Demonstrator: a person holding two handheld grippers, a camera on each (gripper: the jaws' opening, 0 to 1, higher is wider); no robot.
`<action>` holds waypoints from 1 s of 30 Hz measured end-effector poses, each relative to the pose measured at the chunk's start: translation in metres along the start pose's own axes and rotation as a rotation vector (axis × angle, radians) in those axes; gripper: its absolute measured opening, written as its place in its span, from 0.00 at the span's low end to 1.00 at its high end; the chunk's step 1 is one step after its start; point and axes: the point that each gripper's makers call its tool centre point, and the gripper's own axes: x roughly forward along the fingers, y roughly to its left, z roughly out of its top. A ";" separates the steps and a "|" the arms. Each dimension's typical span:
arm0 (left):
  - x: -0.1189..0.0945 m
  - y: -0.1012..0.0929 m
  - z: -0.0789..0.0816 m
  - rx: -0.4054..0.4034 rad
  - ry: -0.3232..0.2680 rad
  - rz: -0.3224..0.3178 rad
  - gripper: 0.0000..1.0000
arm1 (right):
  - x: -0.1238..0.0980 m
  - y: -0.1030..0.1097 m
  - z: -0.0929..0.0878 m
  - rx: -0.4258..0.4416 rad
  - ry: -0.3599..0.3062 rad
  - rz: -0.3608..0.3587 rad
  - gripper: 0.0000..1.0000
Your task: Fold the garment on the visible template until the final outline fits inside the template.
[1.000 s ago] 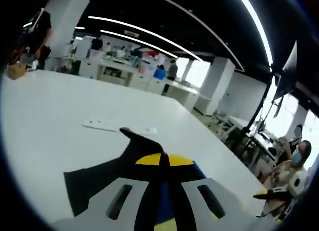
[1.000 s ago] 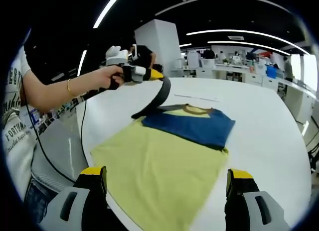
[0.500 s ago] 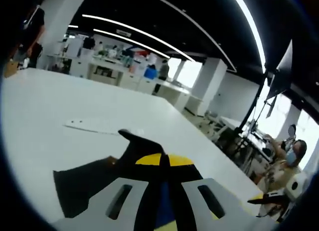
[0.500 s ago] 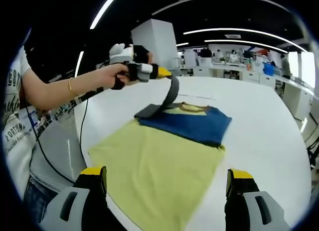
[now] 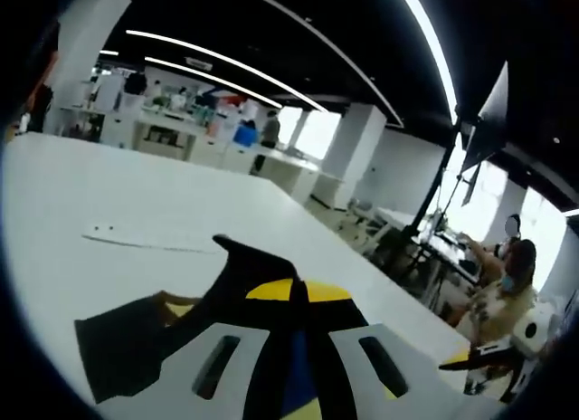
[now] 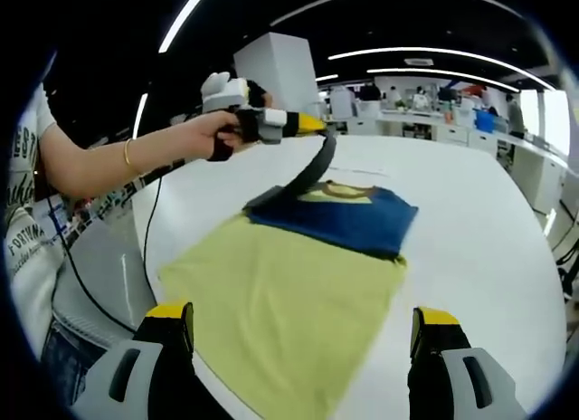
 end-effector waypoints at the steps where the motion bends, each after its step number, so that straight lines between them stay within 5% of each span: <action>1: 0.002 -0.003 -0.004 0.002 0.009 -0.009 0.00 | 0.000 0.000 0.000 0.001 0.001 -0.001 0.99; 20: 0.033 -0.041 -0.070 0.044 0.157 -0.113 0.00 | -0.002 -0.007 -0.004 0.023 -0.004 -0.013 0.99; 30: 0.042 -0.038 -0.109 0.058 0.243 -0.107 0.00 | 0.000 -0.008 -0.008 0.036 0.002 -0.009 0.99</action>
